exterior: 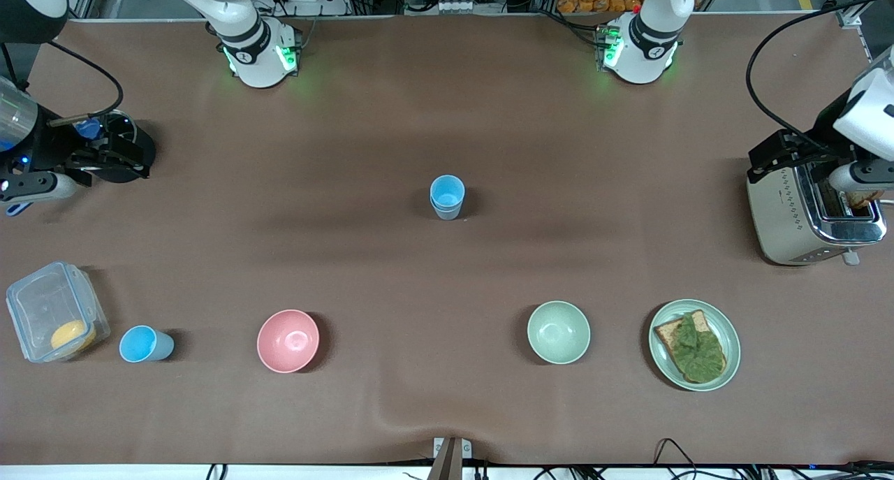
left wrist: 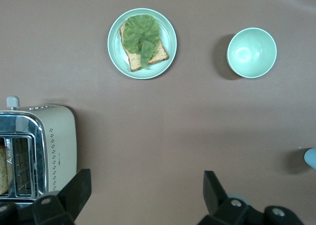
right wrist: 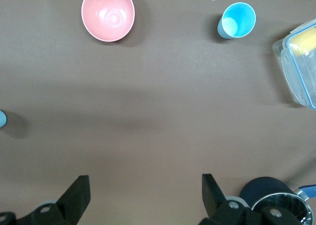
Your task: Stack blue cups with both arms
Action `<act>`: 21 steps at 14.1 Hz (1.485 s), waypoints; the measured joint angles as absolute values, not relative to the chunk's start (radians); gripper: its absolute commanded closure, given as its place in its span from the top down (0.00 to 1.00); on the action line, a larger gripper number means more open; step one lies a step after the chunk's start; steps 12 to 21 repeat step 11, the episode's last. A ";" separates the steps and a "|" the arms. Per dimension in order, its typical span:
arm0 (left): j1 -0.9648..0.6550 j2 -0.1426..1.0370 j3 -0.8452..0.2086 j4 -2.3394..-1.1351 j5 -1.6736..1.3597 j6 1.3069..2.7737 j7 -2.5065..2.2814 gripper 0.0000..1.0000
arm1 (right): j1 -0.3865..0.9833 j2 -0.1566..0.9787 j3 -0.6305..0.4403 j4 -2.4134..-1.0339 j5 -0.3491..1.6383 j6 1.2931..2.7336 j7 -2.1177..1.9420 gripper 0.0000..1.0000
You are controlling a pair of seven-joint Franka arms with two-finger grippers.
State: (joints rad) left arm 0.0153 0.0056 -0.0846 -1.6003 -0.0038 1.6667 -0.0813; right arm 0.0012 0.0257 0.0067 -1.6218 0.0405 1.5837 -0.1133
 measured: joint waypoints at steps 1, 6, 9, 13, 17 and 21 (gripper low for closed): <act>0.018 0.007 -0.083 -1.600 -0.004 1.667 -0.081 1.00 | 0.001 0.026 0.007 -1.622 0.040 1.584 -0.113 1.00; 0.016 0.010 -0.091 -1.600 -0.004 1.667 -0.080 1.00 | 0.001 0.026 0.007 -1.622 0.040 1.584 -0.113 1.00; 0.015 0.009 -0.104 -1.600 -0.004 1.666 -0.080 1.00 | 0.001 0.026 0.007 -1.622 0.040 1.584 -0.113 1.00; 0.014 0.009 -0.118 -1.600 -0.004 1.666 -0.082 1.00 | 0.001 0.026 0.007 -1.622 0.040 1.584 -0.113 1.00; 0.014 0.009 -0.118 -1.600 -0.004 1.666 -0.082 1.00 | 0.001 0.026 0.007 -1.622 0.040 1.584 -0.113 1.00; 0.014 0.009 -0.118 -1.600 -0.004 1.666 -0.082 1.00 | 0.001 0.026 0.007 -1.622 0.040 1.584 -0.113 1.00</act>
